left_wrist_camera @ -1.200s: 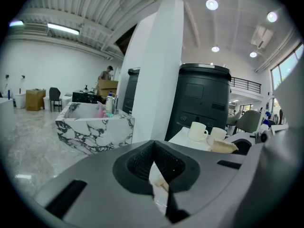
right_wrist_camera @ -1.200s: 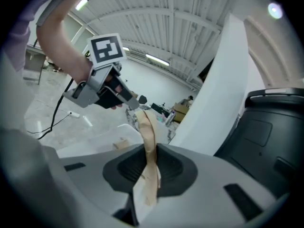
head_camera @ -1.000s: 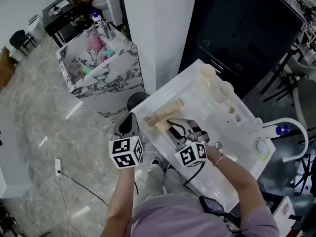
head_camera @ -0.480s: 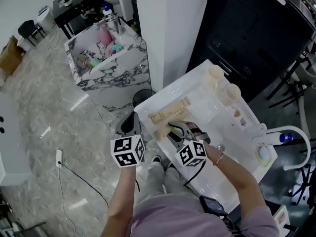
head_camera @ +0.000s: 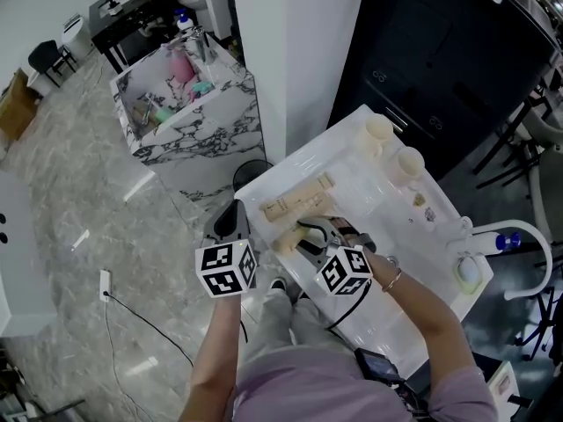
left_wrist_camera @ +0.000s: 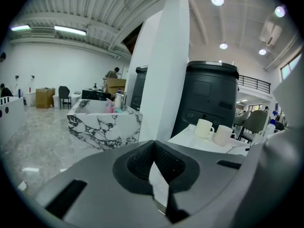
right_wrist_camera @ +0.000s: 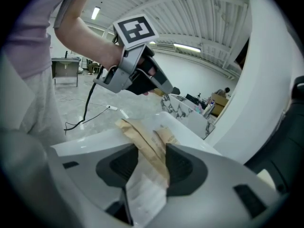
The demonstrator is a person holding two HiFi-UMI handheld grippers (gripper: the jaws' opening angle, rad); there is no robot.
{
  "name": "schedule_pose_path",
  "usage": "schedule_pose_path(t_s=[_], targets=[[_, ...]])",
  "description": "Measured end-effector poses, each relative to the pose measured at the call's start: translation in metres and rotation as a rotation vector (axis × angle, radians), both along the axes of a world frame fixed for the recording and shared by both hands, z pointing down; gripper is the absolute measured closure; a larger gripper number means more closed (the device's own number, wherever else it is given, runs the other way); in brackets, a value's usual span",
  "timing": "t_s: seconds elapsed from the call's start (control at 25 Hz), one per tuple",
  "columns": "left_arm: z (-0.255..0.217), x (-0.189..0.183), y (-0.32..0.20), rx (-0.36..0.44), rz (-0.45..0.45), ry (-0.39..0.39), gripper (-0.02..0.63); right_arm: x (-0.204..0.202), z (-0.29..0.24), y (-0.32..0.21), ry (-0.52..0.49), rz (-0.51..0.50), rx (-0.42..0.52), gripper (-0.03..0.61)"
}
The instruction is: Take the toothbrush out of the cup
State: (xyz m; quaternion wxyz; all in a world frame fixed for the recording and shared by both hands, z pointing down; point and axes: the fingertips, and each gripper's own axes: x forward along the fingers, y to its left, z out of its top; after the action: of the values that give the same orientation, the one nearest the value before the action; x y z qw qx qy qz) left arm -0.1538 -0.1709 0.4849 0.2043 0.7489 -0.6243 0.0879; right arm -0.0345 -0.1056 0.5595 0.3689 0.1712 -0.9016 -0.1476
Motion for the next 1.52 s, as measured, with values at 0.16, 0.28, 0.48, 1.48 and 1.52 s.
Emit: schedule_pose_path(t_s=[0.16,0.28,0.48,1.48,1.52], targets=[[-0.001,0.006,-0.003,-0.001,0.013,0.003,0.614,0.004,0.001,0.001,0.029,-0.014,-0.028,0.387],[-0.002,0.009,-0.004,-0.001,0.016,0.005,0.614,0.004,0.005,0.002,0.063,-0.034,-0.056,0.38],[-0.004,0.007,-0.005,0.001,0.014,0.002,0.614,0.004,0.006,0.005,0.087,-0.068,-0.085,0.371],[-0.008,0.012,-0.01,0.005,0.057,-0.001,0.614,0.047,-0.042,-0.01,-0.172,0.164,-0.273,0.343],[-0.008,0.014,-0.011,0.006,0.064,-0.001,0.614,0.049,-0.051,-0.014,-0.237,0.211,-0.274,0.356]])
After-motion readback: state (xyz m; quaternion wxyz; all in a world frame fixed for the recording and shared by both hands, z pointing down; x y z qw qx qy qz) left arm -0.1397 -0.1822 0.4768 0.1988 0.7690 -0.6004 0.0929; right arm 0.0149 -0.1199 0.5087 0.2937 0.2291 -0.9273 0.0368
